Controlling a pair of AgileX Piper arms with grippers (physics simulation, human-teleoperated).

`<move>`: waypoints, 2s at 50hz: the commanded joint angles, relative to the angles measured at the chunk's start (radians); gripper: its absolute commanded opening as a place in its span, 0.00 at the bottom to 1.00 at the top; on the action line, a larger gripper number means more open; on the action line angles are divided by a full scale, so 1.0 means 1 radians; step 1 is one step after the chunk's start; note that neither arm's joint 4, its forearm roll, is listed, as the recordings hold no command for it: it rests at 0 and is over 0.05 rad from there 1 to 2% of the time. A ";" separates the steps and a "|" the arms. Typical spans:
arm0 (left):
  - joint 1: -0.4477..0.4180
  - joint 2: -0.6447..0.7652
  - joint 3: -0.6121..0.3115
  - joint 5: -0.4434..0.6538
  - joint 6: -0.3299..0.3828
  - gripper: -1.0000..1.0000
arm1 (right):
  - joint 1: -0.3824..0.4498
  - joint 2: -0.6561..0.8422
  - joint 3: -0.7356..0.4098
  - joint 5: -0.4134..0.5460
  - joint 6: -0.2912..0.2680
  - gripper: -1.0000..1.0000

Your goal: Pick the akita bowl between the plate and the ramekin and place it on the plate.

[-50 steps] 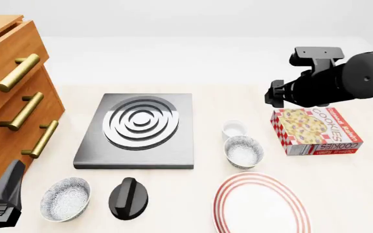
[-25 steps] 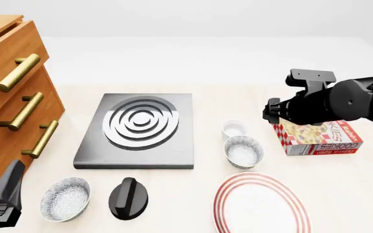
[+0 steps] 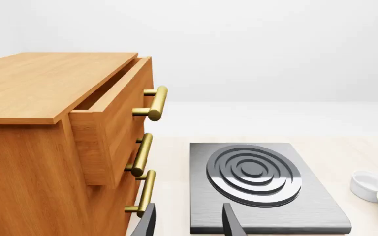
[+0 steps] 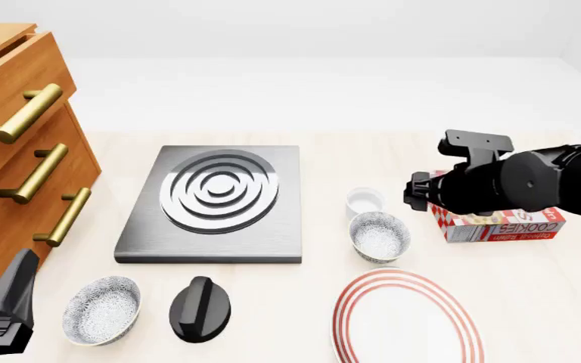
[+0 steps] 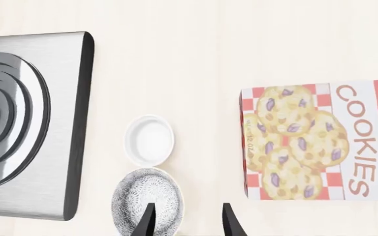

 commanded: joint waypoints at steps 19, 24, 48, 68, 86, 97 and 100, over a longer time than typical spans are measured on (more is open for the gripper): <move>0.000 0.000 0.000 0.000 0.000 1.00 | 0.000 0.051 0.073 -0.095 0.029 1.00; 0.000 0.000 0.000 0.000 0.000 1.00 | -0.004 0.070 0.069 -0.107 0.029 1.00; 0.000 0.000 0.000 0.000 0.000 1.00 | 0.015 0.108 0.093 -0.156 0.046 1.00; 0.000 0.000 0.000 0.000 0.000 1.00 | 0.013 0.108 0.088 -0.141 0.031 1.00; 0.000 0.000 0.000 0.000 0.000 1.00 | 0.016 0.142 0.098 -0.169 0.033 1.00; 0.000 0.000 0.000 0.000 0.000 1.00 | 0.025 0.181 0.104 -0.202 0.038 1.00; 0.000 0.000 0.000 0.000 0.000 1.00 | 0.023 0.184 0.107 -0.206 0.040 1.00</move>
